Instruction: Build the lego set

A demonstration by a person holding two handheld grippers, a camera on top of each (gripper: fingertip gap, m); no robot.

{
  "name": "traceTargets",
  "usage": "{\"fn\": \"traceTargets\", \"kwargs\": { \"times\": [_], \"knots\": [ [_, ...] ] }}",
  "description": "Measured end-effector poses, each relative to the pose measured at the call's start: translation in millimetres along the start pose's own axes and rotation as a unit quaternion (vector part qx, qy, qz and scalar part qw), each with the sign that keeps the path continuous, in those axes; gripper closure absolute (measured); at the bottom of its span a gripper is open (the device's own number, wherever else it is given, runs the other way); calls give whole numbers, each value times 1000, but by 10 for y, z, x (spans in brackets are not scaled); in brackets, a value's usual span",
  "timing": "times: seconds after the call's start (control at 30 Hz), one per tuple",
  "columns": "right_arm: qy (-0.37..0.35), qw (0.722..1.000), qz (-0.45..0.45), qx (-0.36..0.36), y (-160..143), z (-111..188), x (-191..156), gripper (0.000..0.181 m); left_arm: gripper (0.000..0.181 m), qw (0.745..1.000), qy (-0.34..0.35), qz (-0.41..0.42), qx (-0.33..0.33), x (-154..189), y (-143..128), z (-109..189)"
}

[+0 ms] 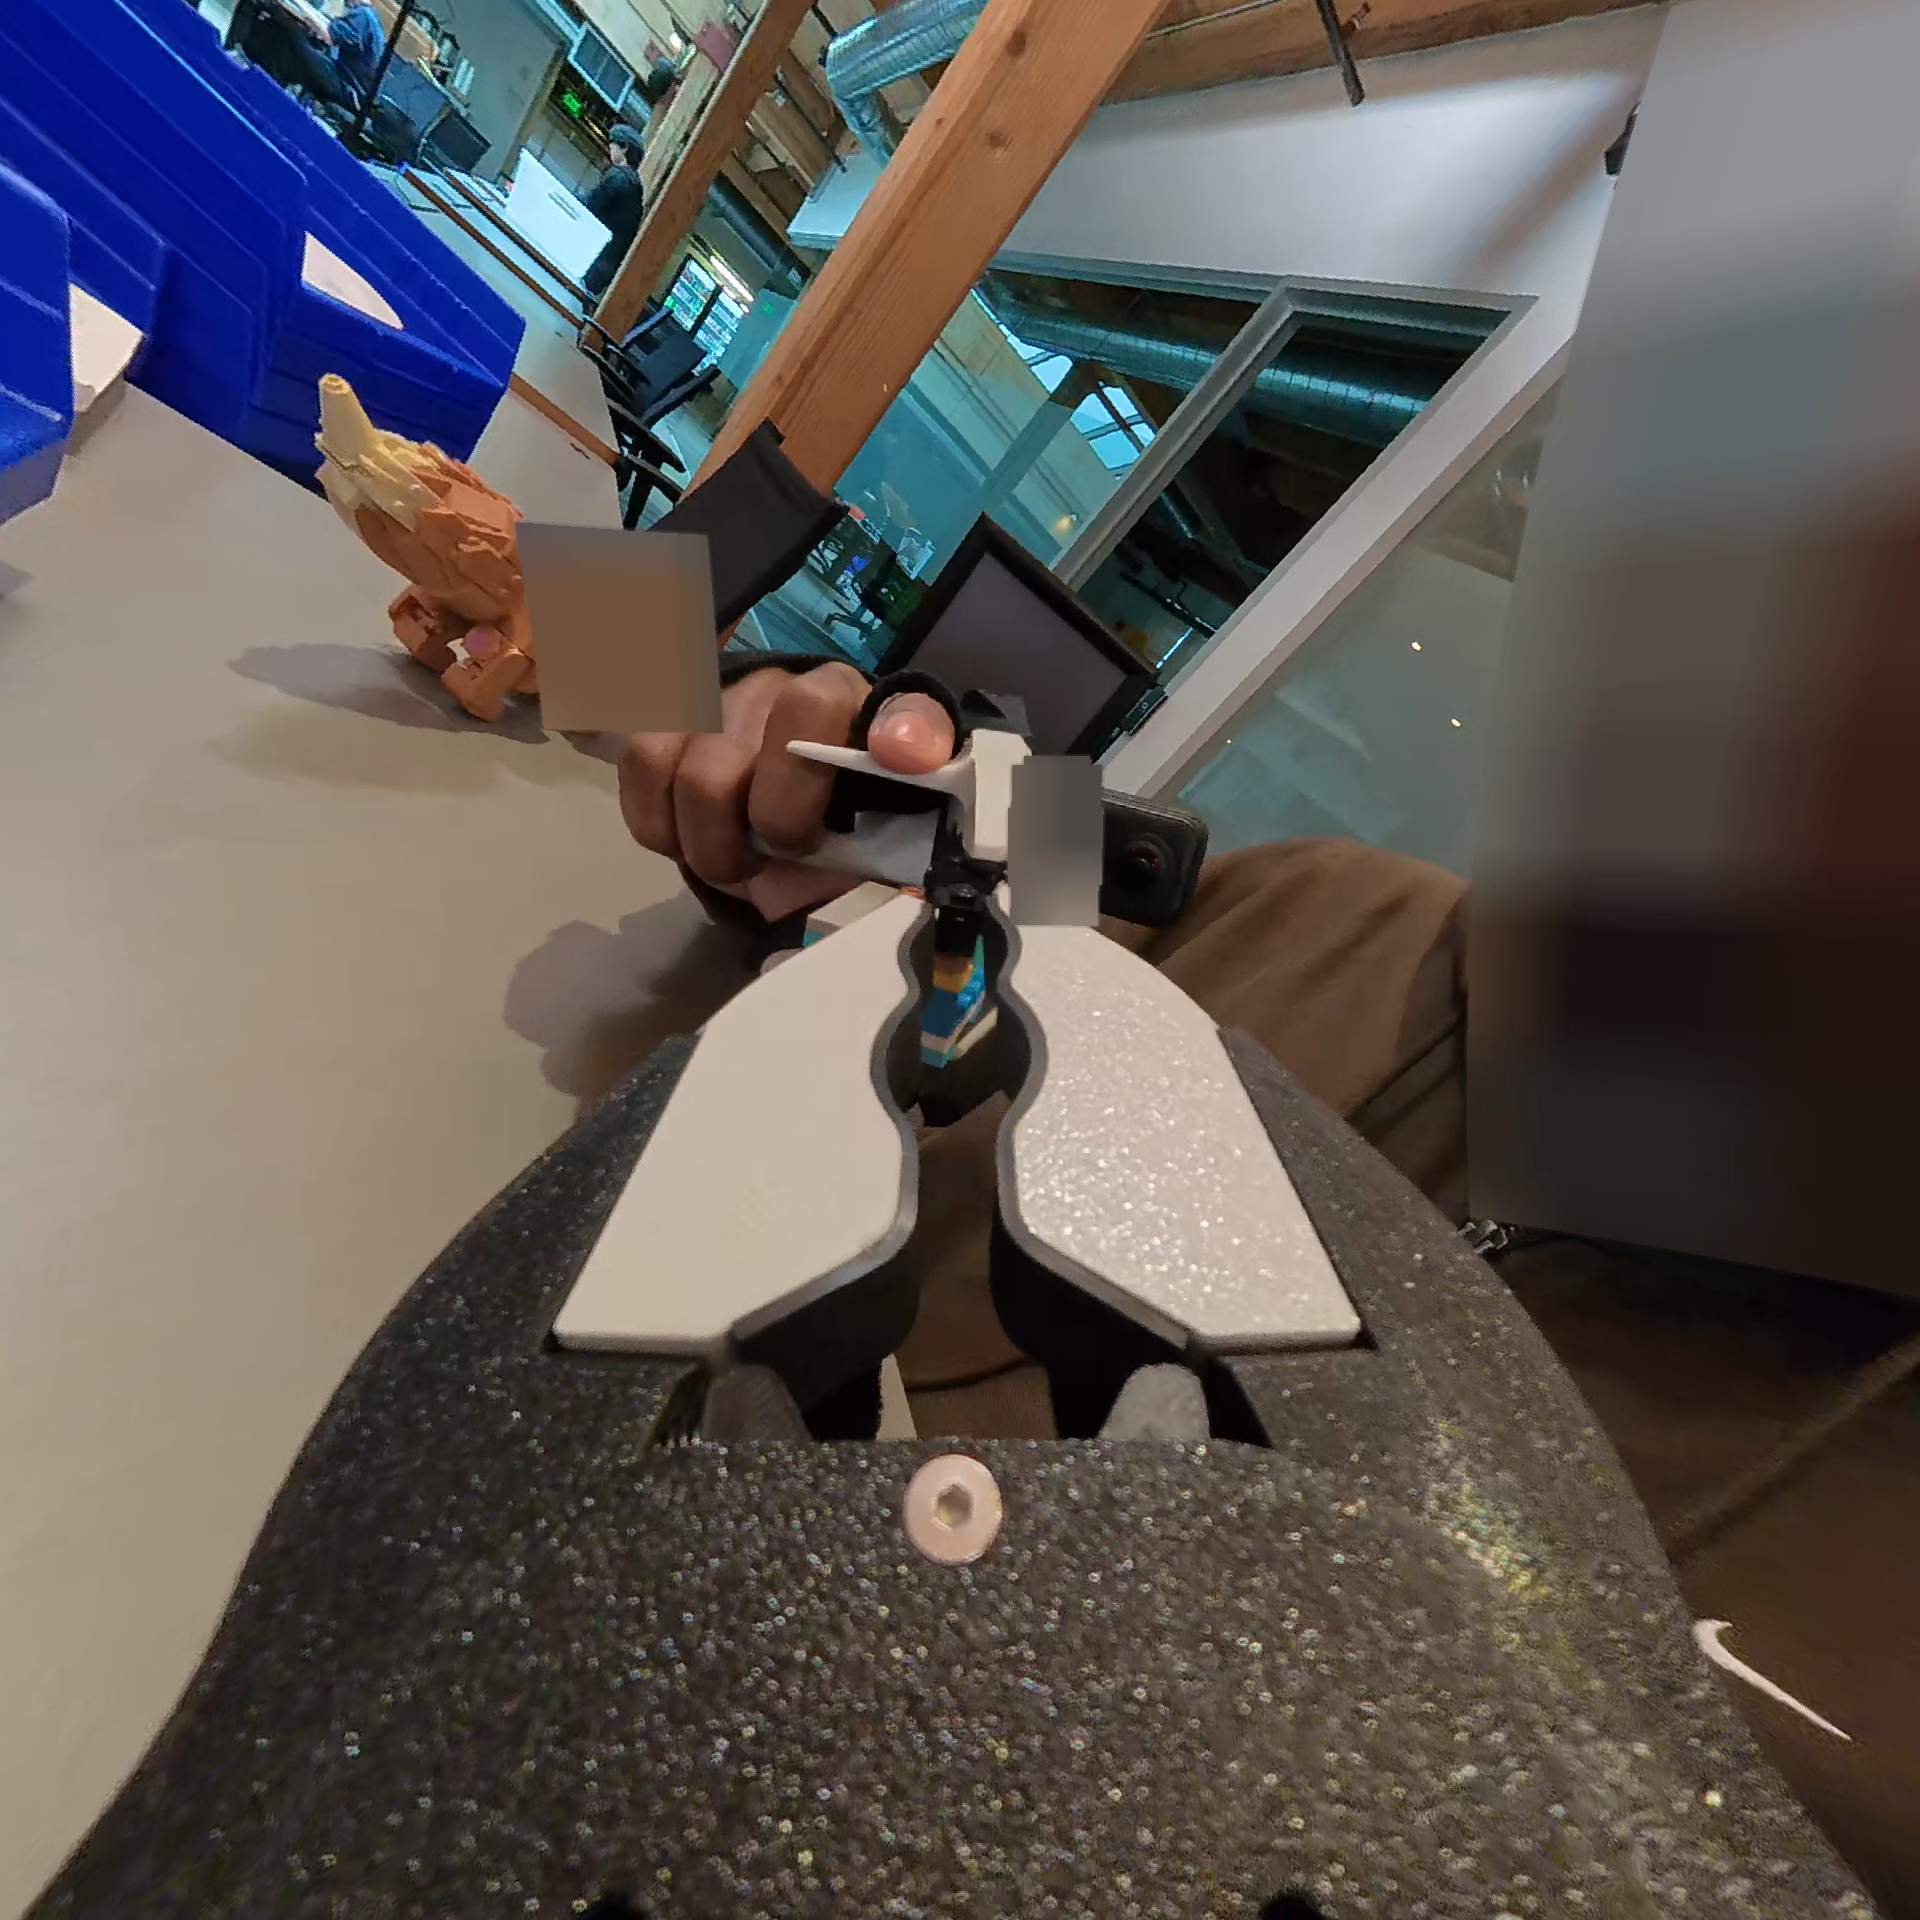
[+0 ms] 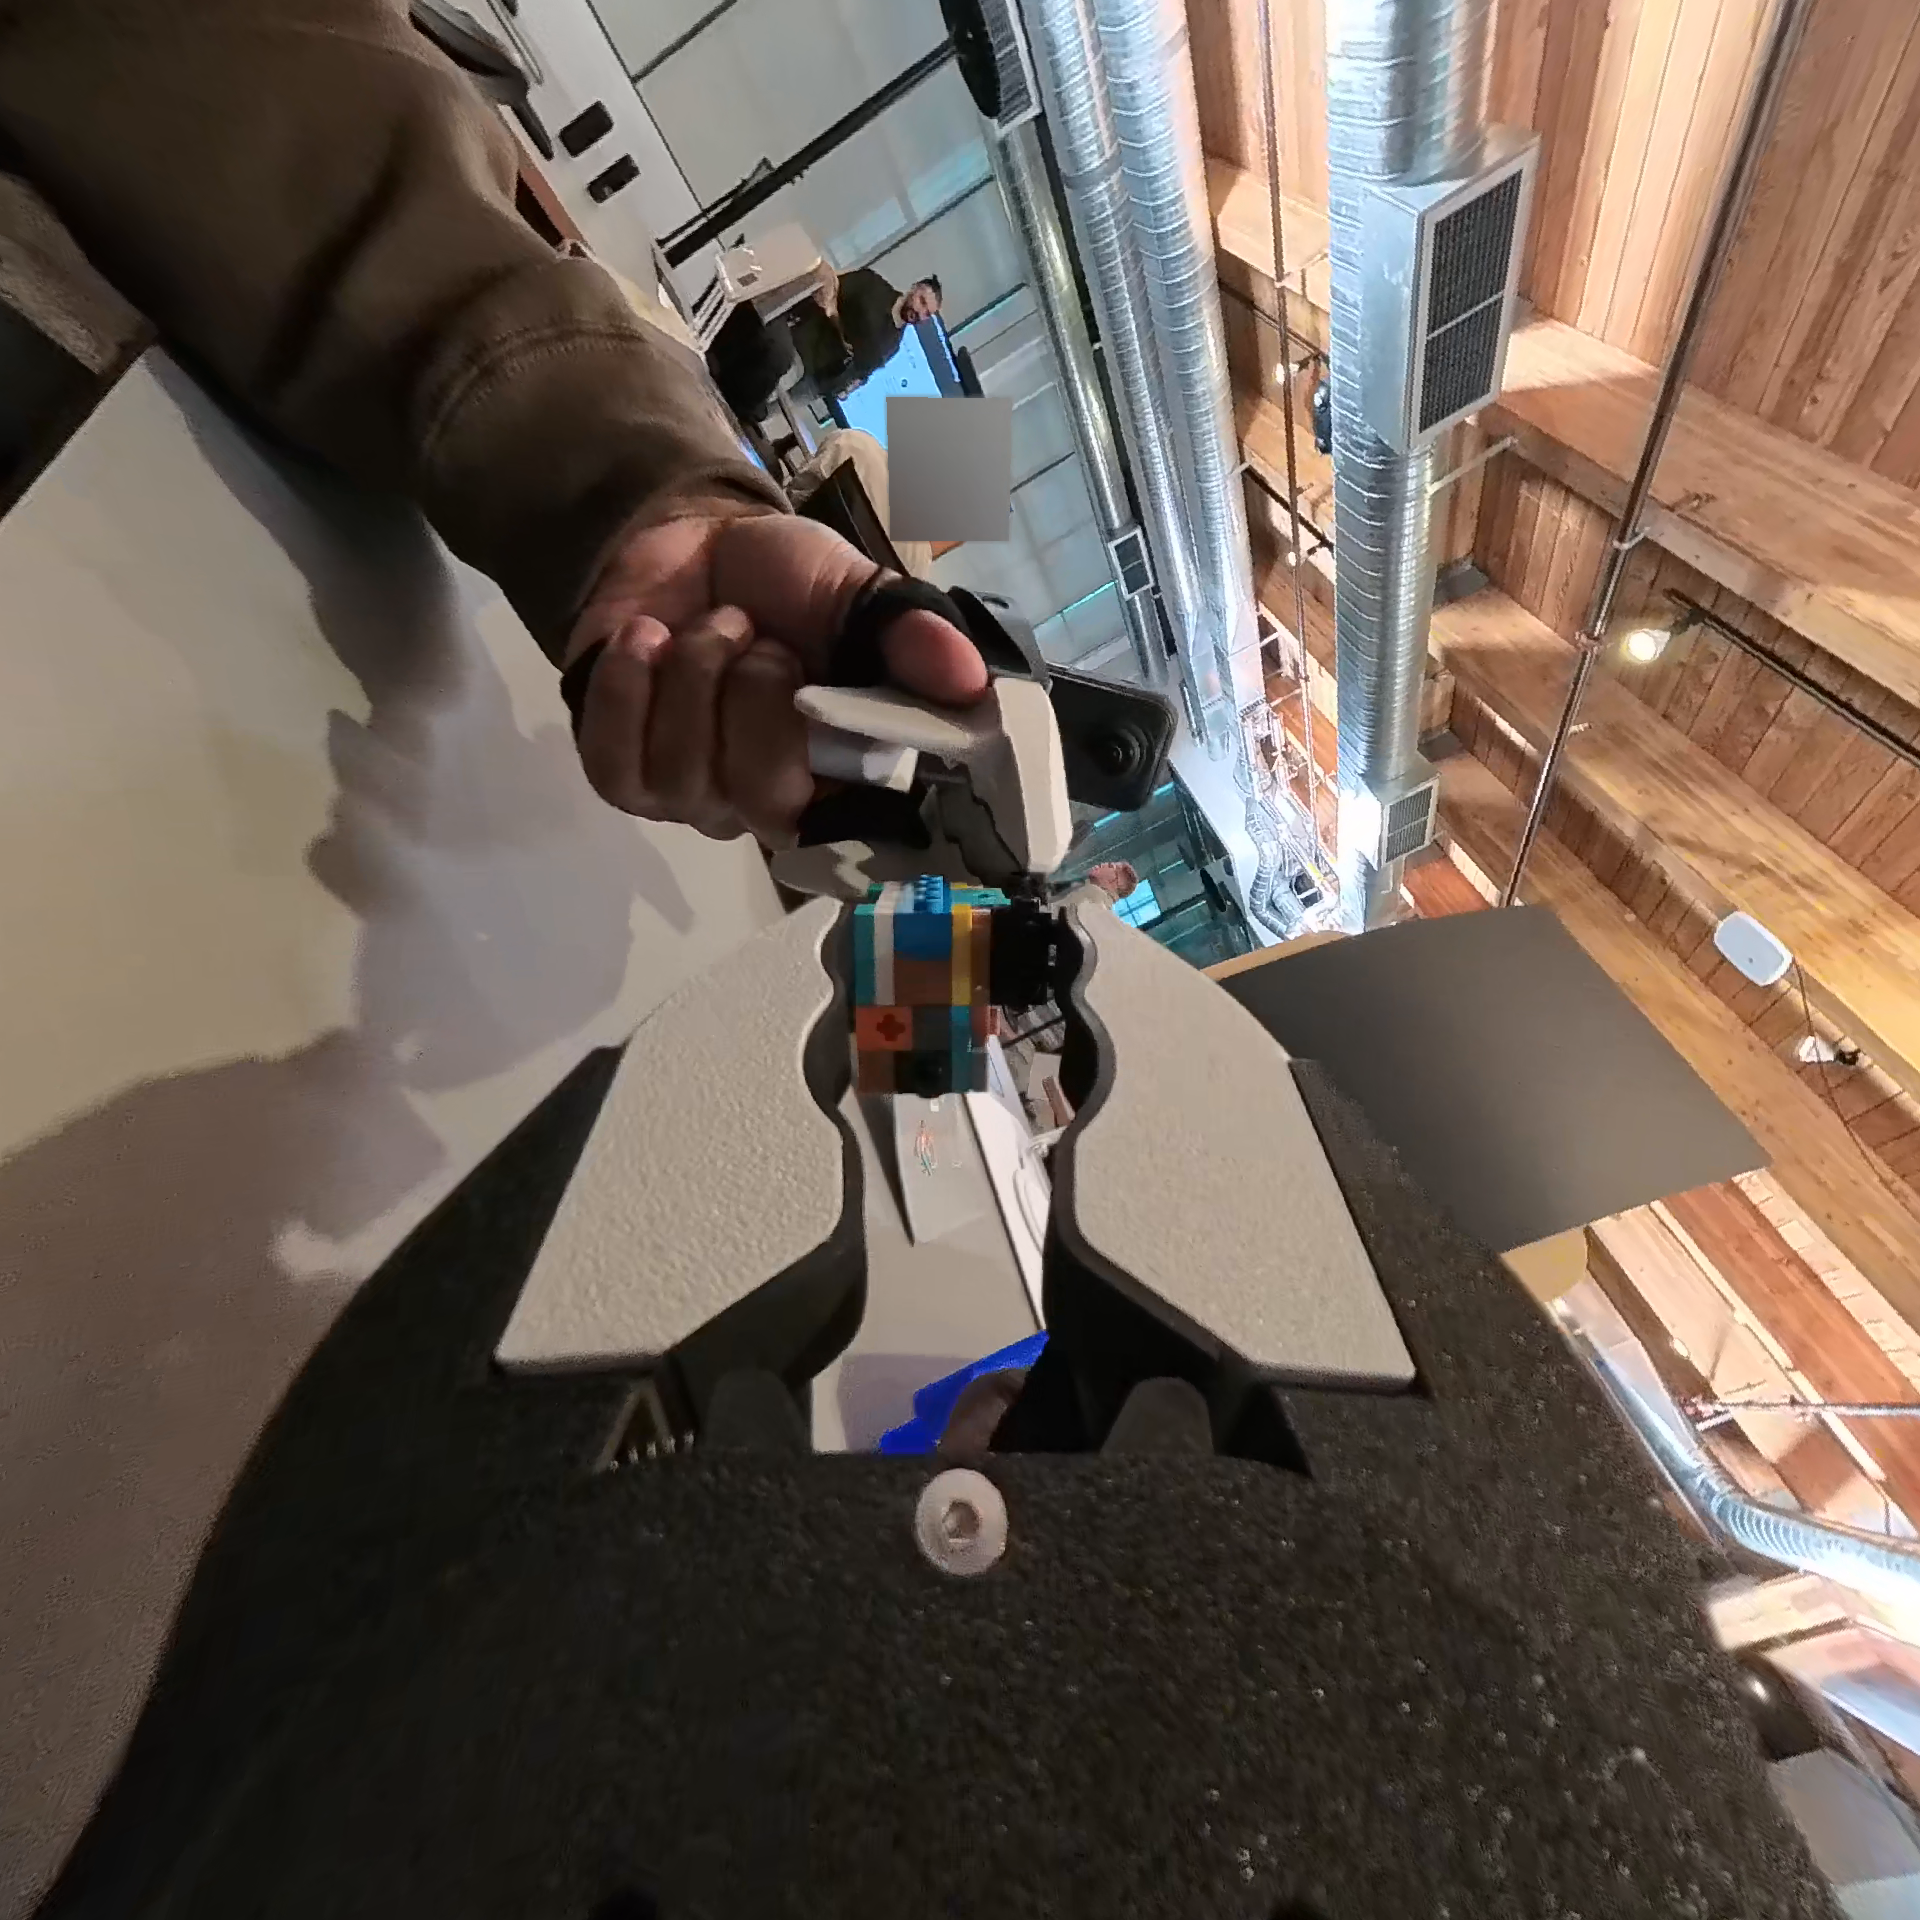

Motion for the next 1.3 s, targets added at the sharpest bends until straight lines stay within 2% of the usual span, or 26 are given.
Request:
{"fn": "traceTargets", "kwargs": {
  "times": [0.37,0.73,0.87,1.0,1.3],
  "knots": [
    [27,997,58,30,-56,-261,370,145,173,999,8,-50,-10,138,397,172],
    [13,987,141,78,-60,-718,1118,145,173,986,32,-164,-16,481,1179,438],
    [4,984,149,97,-72,-898,1291,145,173,980,37,-196,-9,555,1389,571],
    [13,982,153,114,-102,-1070,1345,145,173,979,29,-200,6,542,1507,723],
    [37,978,144,145,-214,-1276,1290,145,173,982,18,-186,14,422,1550,954]
  ]
}}
Point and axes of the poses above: each gripper's, where its closed fingertips meet, z back along the fingers, y out of its top, x = y × z across the jaws, the point moved 1 cm from there along z, back along the fingers, and after that the axes turned 5 degrees about z, right-handed, at the moved point
